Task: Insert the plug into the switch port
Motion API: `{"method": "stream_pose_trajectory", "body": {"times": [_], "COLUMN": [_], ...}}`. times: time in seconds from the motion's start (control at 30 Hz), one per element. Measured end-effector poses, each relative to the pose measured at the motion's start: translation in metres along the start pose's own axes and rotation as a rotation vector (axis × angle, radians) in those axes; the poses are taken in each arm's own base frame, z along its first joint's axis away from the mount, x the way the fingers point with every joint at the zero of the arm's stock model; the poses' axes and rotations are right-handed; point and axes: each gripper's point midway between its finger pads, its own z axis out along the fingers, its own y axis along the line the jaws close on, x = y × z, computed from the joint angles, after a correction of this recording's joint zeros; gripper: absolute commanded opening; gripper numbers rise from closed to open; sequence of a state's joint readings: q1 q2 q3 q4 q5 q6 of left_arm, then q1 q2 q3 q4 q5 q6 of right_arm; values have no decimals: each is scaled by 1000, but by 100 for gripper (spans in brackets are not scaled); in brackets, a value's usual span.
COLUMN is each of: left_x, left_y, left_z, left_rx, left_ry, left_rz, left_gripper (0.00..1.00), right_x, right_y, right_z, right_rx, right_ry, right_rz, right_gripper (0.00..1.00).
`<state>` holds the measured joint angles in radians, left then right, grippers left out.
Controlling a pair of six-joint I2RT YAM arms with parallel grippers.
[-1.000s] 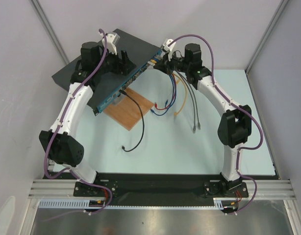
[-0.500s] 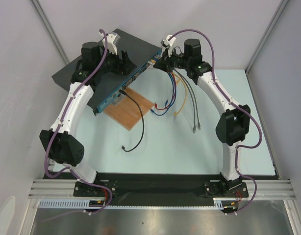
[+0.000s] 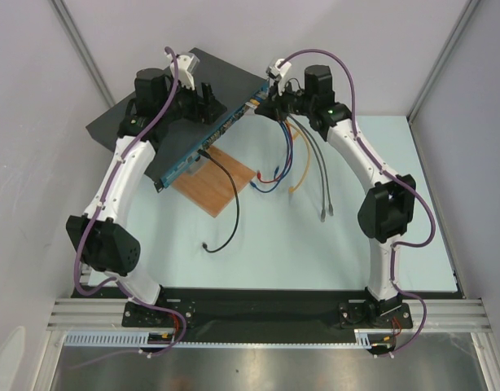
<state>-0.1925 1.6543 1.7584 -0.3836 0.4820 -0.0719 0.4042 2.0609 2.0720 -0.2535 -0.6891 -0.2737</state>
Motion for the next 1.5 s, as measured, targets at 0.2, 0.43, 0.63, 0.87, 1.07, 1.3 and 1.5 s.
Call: {"method": "stream_pose_trajectory", "body": {"times": [0.2,0.43,0.63,0.87,1.07,1.3,1.5], "left_x": [1,2,-1,1,1,1,1], "left_y": [1,2,1,1,0,0,0], "left_z": [2,3,4,5,5,5,5], "left_rx": [1,1,4,12,18,18,18], "left_ry": [3,6,0,5,4,4,4], "left_rz": [-2,-4,-8,-10,-10,-10,-10], "left_gripper": [79,79,79,79,79,79,79], "right_x": [12,15,11,-5,-6,3,9], "right_y": [2,2,2,2,1,-1,-2], "right_z": [2,4,3,0,1,4,6], "right_rx": [23,51,53,52,41,22,22], "right_ry": [-4,-37,-45,-59,-56,-33,-31], "right_rz": [-9,-37,-16,14,31,24,-2], "right_gripper": [0,0,0,0,0,0,0]}}
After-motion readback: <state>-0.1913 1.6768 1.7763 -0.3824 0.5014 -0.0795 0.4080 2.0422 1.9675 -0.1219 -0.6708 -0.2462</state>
